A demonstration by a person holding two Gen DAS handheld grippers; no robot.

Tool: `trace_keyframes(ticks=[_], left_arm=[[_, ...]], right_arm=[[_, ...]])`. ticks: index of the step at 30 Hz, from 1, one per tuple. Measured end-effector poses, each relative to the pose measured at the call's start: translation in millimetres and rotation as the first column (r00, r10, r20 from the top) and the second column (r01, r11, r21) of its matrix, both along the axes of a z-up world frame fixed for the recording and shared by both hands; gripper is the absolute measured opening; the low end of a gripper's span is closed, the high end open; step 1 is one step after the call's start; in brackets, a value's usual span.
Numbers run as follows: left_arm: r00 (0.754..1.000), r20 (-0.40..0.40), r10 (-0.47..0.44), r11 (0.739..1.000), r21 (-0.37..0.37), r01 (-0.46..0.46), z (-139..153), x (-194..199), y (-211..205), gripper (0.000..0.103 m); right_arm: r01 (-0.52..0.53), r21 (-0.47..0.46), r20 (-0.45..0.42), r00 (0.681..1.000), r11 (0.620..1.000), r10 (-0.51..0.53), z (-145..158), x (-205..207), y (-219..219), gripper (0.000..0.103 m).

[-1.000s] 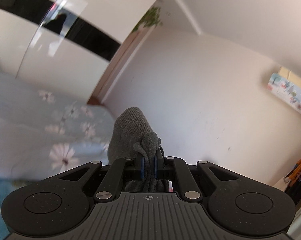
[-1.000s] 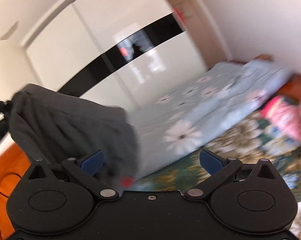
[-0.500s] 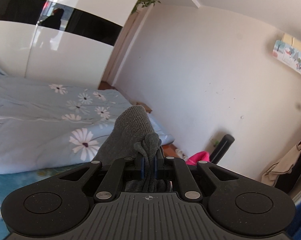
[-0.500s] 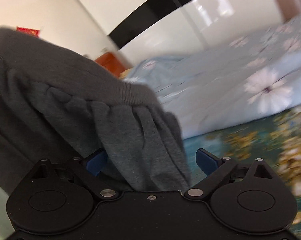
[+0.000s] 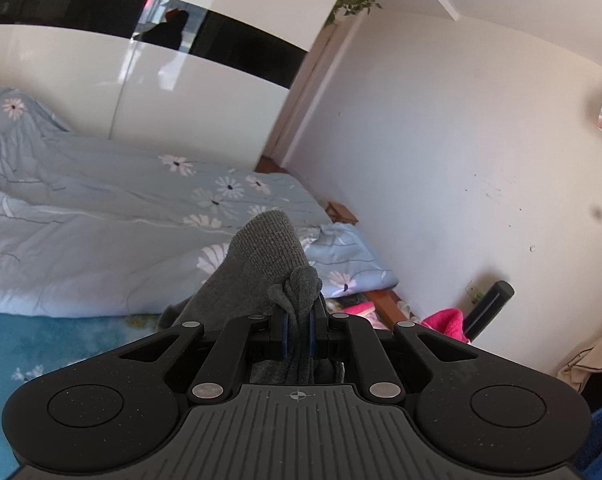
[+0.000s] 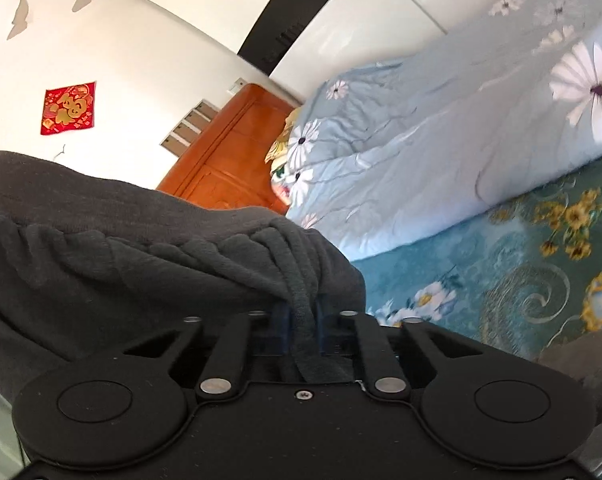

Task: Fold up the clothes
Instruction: 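Raise and shake out the sweatpants with both tools, then lower them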

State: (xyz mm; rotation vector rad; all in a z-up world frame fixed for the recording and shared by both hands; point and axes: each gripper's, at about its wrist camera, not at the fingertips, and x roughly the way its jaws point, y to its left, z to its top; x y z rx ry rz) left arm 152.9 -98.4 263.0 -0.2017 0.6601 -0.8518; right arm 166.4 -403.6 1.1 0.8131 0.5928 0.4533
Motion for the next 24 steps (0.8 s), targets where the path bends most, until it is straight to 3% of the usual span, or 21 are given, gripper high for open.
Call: trace_keyframes(ticks=[6,9,13,17,20,24], left_arm=[[0.998,0.026,-0.055,0.997,-0.056,0.057,14.5,-7.7,-17.2,0.007],[0.989,0.062,-0.134,0.986,-0.096,0.139,22.8,-13.1,-46.8,0.007],[0.960,0.114,-0.257,0.948,-0.165,0.274,33.1,-26.1,-100.3,0.007],[0.908,0.177,-0.380,0.879,-0.237,0.414,49.3,-47.2,-157.5,0.007],[0.862,0.236,-0.449,0.807,-0.307,0.504,67.7,-61.0,-190.0,0.007],[0.816,0.313,-0.486,0.704,-0.414,0.577,98.6,-71.2,-211.5,0.007]], right_arm=[[0.180,-0.062,0.083,0.981,0.982,-0.175,28.7,-18.7,-47.2,0.009],[0.306,-0.078,0.151,0.944,0.949,-0.292,55.2,-42.7,-88.2,0.009],[0.461,-0.153,0.259,0.872,0.874,-0.415,105.5,-87.2,-144.7,0.009],[0.609,-0.218,0.372,0.774,0.762,-0.512,163.3,-136.4,-198.2,0.009],[0.691,-0.263,0.468,0.702,0.674,-0.537,217.6,-169.2,-226.5,0.009],[0.734,-0.335,0.596,0.651,0.591,-0.470,298.8,-191.3,-231.7,0.009]])
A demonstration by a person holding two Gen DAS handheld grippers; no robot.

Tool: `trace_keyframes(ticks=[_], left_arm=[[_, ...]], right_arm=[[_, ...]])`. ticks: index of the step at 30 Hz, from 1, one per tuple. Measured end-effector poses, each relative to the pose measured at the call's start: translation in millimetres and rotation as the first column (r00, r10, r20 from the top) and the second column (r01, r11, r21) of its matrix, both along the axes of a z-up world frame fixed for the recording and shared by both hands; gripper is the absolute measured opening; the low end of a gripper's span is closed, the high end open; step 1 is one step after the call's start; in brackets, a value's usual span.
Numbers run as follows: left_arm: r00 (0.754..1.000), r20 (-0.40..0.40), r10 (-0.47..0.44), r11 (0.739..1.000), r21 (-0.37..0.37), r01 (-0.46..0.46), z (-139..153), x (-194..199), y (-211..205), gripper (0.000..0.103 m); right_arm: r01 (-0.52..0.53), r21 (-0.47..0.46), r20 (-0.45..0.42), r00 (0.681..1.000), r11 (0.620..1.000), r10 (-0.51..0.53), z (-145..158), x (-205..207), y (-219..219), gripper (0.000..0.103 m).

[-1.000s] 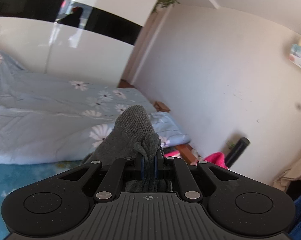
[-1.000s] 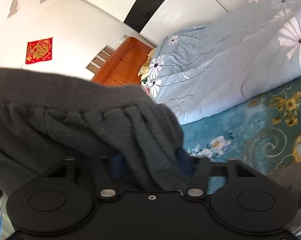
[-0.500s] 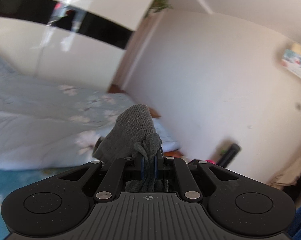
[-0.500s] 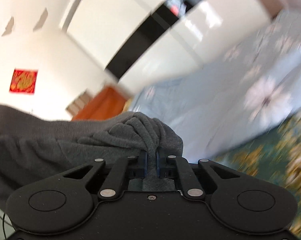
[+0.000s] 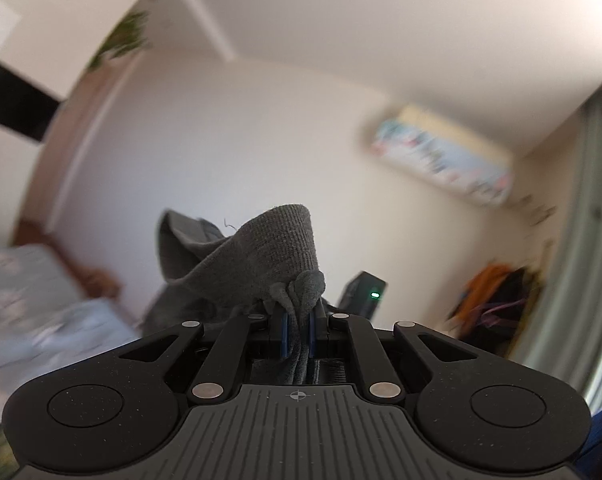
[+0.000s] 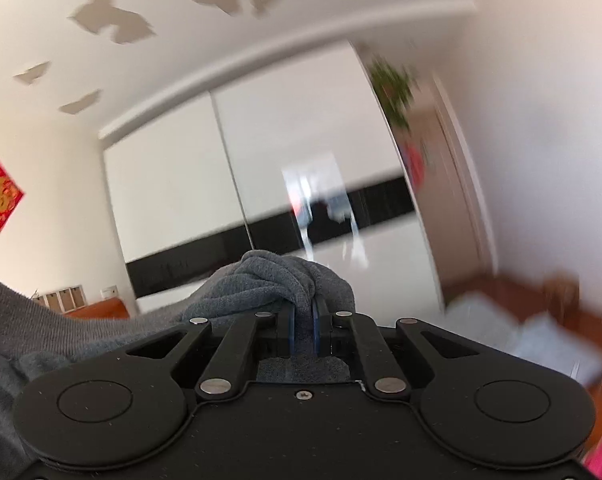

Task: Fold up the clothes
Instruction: 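Raise and shake out the sweatpants with both tools, then lower them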

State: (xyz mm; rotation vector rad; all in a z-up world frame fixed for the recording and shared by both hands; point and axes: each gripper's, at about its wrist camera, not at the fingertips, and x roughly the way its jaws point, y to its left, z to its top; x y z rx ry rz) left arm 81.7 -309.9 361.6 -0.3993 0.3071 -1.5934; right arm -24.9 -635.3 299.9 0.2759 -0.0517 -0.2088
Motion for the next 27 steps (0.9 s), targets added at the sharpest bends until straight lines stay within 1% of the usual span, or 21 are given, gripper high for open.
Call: trace_keyframes(ticks=[1,3,5,6,9,11,12,14,15,16,18,20,22,23,25,26,27], left_arm=[[1.000,0.009,-0.010,0.999,-0.034,0.011,7.2,-2.5,-1.0,0.007],[1.000,0.024,-0.005,0.997,-0.074,0.007,14.7,-7.7,2.9,0.007],[0.999,0.027,0.028,0.995,-0.094,-0.025,14.1,-9.9,16.1,0.007],[0.998,0.019,0.056,0.994,-0.092,-0.054,10.4,-7.9,25.3,0.007],[0.985,-0.034,0.167,0.985,-0.048,-0.168,-8.0,6.8,56.5,0.007],[0.959,-0.099,0.265,0.964,0.015,-0.265,-33.1,20.7,85.3,0.007],[0.941,-0.133,0.311,0.950,0.053,-0.307,-48.4,27.9,100.7,0.007],[0.888,-0.196,0.415,0.908,0.149,-0.392,-85.1,37.4,133.3,0.007],[0.860,-0.215,0.463,0.883,0.194,-0.427,-103.2,42.0,148.0,0.007],[0.824,-0.237,0.514,0.853,0.247,-0.461,-124.0,45.3,164.1,0.007],[0.742,-0.282,0.608,0.785,0.353,-0.508,-168.0,47.7,195.3,0.007],[0.648,-0.320,0.691,0.711,0.464,-0.529,-214.7,49.1,228.0,0.007],[0.569,-0.325,0.755,0.638,0.563,-0.525,-254.7,49.0,254.1,0.007],[0.535,-0.323,0.781,0.605,0.606,-0.518,-273.5,49.5,266.8,0.007],[0.474,-0.313,0.823,0.544,0.675,-0.499,-307.1,55.1,294.1,0.007],[0.441,-0.313,0.841,0.517,0.704,-0.487,-323.4,57.8,307.5,0.007],[0.403,-0.322,0.857,0.497,0.725,-0.476,-338.6,60.6,321.7,0.007]], right_arm=[[-0.005,-0.044,0.015,1.000,0.999,0.005,18.0,0.9,3.9,0.009],[-0.018,-0.125,0.035,0.999,0.992,0.023,50.5,6.1,13.9,0.009],[-0.046,-0.185,0.031,0.998,0.982,0.053,69.7,22.1,28.3,0.009],[-0.070,-0.202,0.019,0.997,0.977,0.076,74.0,32.7,36.8,0.009],[-0.141,-0.221,-0.040,0.990,0.965,0.136,63.0,76.9,63.9,0.009],[-0.201,-0.163,-0.077,0.979,0.966,0.191,38.6,112.0,77.7,0.009],[-0.230,-0.126,-0.101,0.971,0.965,0.218,18.7,130.2,87.4,0.009],[-0.286,-0.036,-0.151,0.949,0.958,0.277,-27.6,164.7,110.6,0.009],[-0.312,0.016,-0.176,0.935,0.950,0.309,-57.2,179.7,124.9,0.009],[-0.335,0.068,-0.198,0.918,0.940,0.342,-86.9,194.6,139.2,0.010],[-0.364,0.179,-0.246,0.883,0.914,0.400,-147.7,223.0,170.4,0.010],[-0.364,0.289,-0.310,0.840,0.886,0.446,-211.3,252.4,205.9,0.010],[-0.347,0.357,-0.395,0.785,0.867,0.477,-270.9,278.7,242.6,0.010],[-0.336,0.390,-0.435,0.753,0.858,0.493,-300.6,291.8,260.9,0.010],[-0.337,0.411,-0.518,0.678,0.847,0.522,-345.8,317.0,302.5,0.010],[-0.342,0.418,-0.554,0.639,0.842,0.534,-365.8,327.5,323.9,0.010],[-0.346,0.418,-0.581,0.608,0.840,0.541,-378.2,333.7,344.9,0.010]])
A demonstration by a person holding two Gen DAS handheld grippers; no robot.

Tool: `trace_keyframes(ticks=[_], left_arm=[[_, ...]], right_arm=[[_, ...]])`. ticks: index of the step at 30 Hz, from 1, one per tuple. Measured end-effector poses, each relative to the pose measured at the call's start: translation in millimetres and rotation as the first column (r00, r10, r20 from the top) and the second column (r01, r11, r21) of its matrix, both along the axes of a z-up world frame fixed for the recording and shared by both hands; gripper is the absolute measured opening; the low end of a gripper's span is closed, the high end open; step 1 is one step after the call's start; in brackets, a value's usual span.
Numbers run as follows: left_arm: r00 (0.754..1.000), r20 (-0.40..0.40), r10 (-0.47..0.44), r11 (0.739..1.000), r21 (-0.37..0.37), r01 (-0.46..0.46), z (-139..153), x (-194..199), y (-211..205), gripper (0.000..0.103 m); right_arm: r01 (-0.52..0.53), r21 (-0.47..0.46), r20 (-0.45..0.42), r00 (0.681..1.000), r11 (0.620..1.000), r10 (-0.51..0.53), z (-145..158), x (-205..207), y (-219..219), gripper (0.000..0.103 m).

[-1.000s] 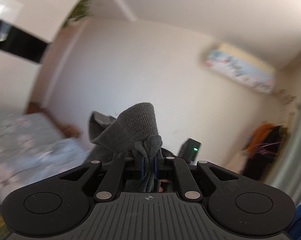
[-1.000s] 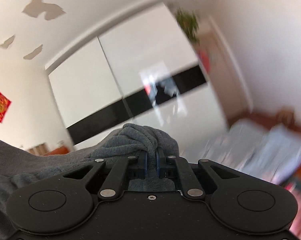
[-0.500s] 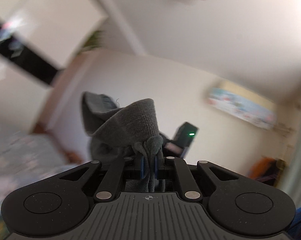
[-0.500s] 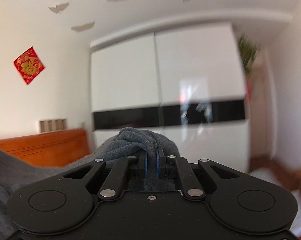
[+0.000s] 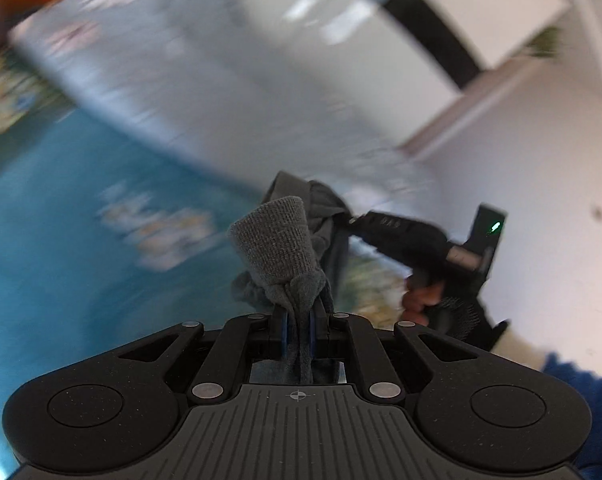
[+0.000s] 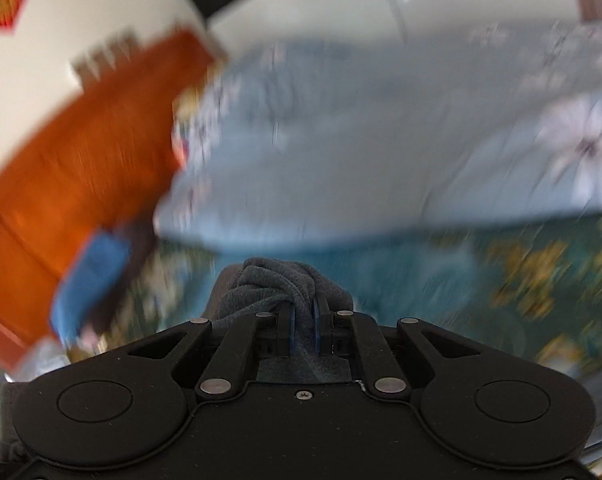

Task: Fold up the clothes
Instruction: 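Raise and shake out the sweatpants with both tools, then lower them, then lay the sweatpants flat on the bed and open both tools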

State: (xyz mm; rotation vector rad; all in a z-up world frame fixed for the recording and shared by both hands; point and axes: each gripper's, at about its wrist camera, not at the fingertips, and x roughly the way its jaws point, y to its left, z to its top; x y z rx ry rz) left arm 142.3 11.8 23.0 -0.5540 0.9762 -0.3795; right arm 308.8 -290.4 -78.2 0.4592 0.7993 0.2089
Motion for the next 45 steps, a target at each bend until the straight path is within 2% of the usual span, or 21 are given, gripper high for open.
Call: trace_keyframes(ticks=[2,5,12,17,22,25,28,31,33,35,36,37,40,41,43,45], left_arm=[[0.996,-0.059,0.063,0.998,0.021,-0.061,-30.2,7.5,35.8,0.007],[0.984,-0.118,0.136,0.990,0.042,-0.132,-59.7,17.0,74.3,0.007],[0.955,-0.131,0.266,0.961,0.121,-0.251,-91.9,48.7,153.4,0.007],[0.947,-0.154,0.280,0.942,0.233,-0.241,-117.2,59.4,175.1,0.007],[0.932,-0.197,0.303,0.926,0.291,-0.240,-150.6,61.3,183.1,0.007],[0.918,-0.230,0.322,0.921,0.299,-0.249,-167.3,63.3,183.1,0.007],[0.915,-0.255,0.311,0.927,0.293,-0.234,-175.5,65.1,182.8,0.008],[0.917,-0.273,0.290,0.936,0.282,-0.212,-170.9,61.2,183.9,0.009],[0.911,-0.297,0.288,0.939,0.276,-0.207,-167.8,58.5,185.5,0.016],[0.897,-0.329,0.296,0.940,0.269,-0.212,-162.9,55.4,188.3,0.023],[0.893,-0.337,0.299,0.940,0.263,-0.215,-160.2,54.9,189.8,0.026],[0.895,-0.335,0.295,0.942,0.261,-0.213,-155.2,55.0,189.7,0.029],[0.914,-0.303,0.270,0.939,0.291,-0.181,-134.8,54.4,180.5,0.035],[0.922,-0.289,0.258,0.938,0.302,-0.168,-128.2,55.2,175.9,0.036],[0.936,-0.267,0.228,0.940,0.313,-0.140,-119.3,58.5,164.2,0.045],[0.948,-0.255,0.188,0.944,0.314,-0.103,-112.6,66.4,148.7,0.046]], right_arm=[[-0.044,-0.031,-0.050,0.998,0.999,0.043,-18.2,14.1,40.7,0.010],[-0.101,-0.065,-0.100,0.991,0.993,0.094,-23.6,33.0,81.2,0.010],[-0.243,-0.106,-0.157,0.962,0.964,0.225,-26.1,99.9,164.0,0.011],[-0.331,-0.151,-0.243,0.926,0.931,0.290,-64.9,132.5,226.8,0.012],[-0.406,-0.184,-0.332,0.883,0.895,0.333,-106.6,142.1,261.9,0.012],[-0.400,-0.183,-0.356,0.878,0.898,0.319,-124.4,144.6,265.8,0.016],[-0.414,-0.177,-0.369,0.869,0.893,0.330,-131.4,144.5,265.8,0.017],[-0.443,-0.207,-0.353,0.865,0.872,0.356,-124.3,138.9,266.2,0.022],[-0.456,-0.227,-0.343,0.864,0.860,0.368,-116.1,133.3,265.1,0.025],[-0.462,-0.235,-0.322,0.867,0.855,0.380,-106.1,125.4,262.2,0.034],[-0.455,-0.230,-0.303,0.874,0.860,0.381,-99.4,120.1,257.1,0.044],[-0.448,-0.225,-0.283,0.880,0.865,0.382,-92.7,114.8,252.0,0.048],[-0.376,-0.199,-0.234,0.915,0.905,0.329,-71.3,96.2,227.0,0.049],[-0.328,-0.187,-0.219,0.933,0.926,0.286,-63.0,86.3,213.4,0.050],[-0.224,-0.163,-0.197,0.962,0.961,0.191,-51.4,63.1,183.5,0.055],[-0.114,-0.150,-0.193,0.978,0.982,0.084,-43.2,34.5,147.7,0.056]])
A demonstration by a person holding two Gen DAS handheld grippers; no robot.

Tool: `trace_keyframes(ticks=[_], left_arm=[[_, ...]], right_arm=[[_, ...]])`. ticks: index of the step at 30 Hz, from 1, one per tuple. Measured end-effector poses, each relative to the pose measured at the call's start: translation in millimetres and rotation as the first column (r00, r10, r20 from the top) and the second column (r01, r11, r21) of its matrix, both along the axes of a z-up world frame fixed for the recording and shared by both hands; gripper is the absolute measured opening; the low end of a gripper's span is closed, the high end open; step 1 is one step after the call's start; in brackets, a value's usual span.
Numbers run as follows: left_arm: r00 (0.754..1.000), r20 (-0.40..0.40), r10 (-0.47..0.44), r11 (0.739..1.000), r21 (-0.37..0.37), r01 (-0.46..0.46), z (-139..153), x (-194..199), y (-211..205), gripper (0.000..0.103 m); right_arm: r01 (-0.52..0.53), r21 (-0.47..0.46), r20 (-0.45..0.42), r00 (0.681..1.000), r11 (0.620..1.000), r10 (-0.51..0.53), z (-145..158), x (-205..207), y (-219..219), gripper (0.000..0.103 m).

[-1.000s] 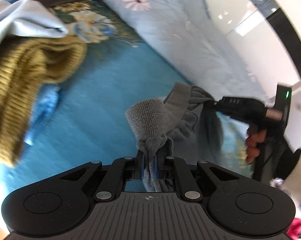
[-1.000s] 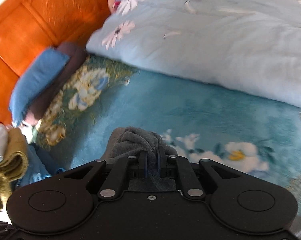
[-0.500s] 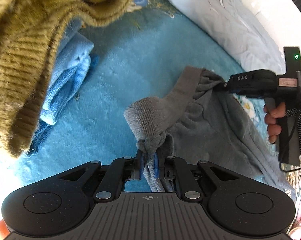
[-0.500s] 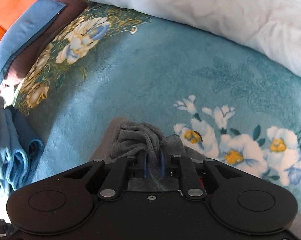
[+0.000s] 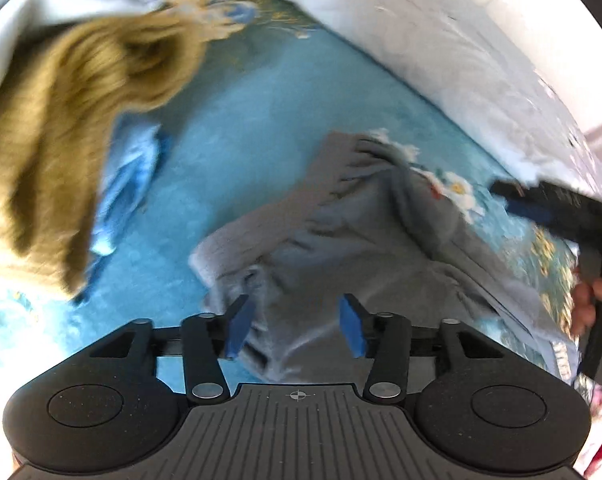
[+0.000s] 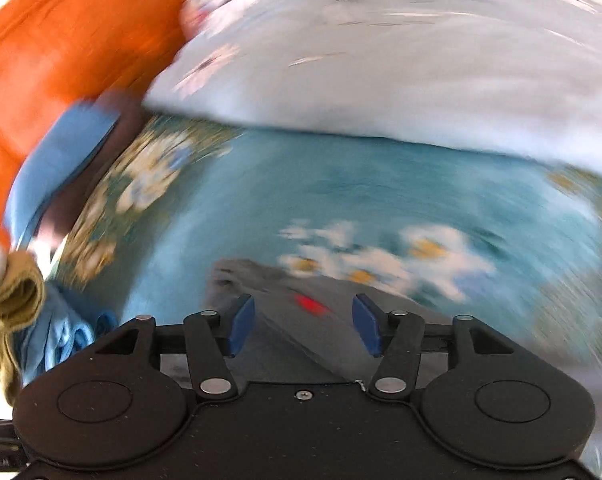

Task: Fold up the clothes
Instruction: 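Lay the sweatpants flat on the bed and open both tools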

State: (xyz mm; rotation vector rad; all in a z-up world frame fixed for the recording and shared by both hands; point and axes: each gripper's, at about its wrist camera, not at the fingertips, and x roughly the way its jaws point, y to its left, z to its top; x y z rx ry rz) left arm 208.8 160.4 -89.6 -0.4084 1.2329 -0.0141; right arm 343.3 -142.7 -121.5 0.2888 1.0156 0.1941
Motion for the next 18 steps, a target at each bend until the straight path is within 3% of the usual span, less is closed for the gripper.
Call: trace_keyframes(ticks=[3,5,8,11,12,15,18], left_arm=[[0.998,0.015,-0.056,0.998,0.012,0.056,1.8,18.2,-30.0,0.046],[0.997,0.027,-0.076,0.997,0.019,0.076,4.5,29.9,-52.5,0.046],[0.996,0.041,-0.082,0.996,0.024,0.081,5.5,41.6,-88.5,0.049],[0.994,0.050,-0.097,0.995,0.033,0.096,4.3,45.6,-127.1,0.054],[0.993,0.050,-0.111,0.993,0.041,0.109,2.5,46.2,-137.5,0.054],[0.991,0.033,-0.126,0.989,0.078,0.123,-5.6,48.7,-171.4,0.054],[0.997,0.001,-0.075,0.995,0.061,0.075,-14.2,49.4,-195.9,0.054]], right_arm=[[0.186,-0.025,-0.030,0.982,0.982,-0.187,3.8,-51.0,-60.5,0.057],[0.330,-0.055,-0.064,0.941,0.942,-0.333,2.2,-93.1,-109.6,0.057],[0.520,-0.116,-0.114,0.840,0.846,-0.531,-10.4,-153.2,-181.2,0.057],[0.673,-0.173,-0.144,0.705,0.719,-0.695,-23.2,-210.0,-252.4,0.057],[0.712,-0.180,-0.147,0.662,0.678,-0.735,-26.5,-224.4,-271.5,0.057],[0.765,-0.194,-0.140,0.598,0.614,-0.789,-40.6,-252.7,-319.2,0.058],[0.774,-0.190,-0.135,0.589,0.604,-0.797,-48.9,-264.8,-357.0,0.058]])
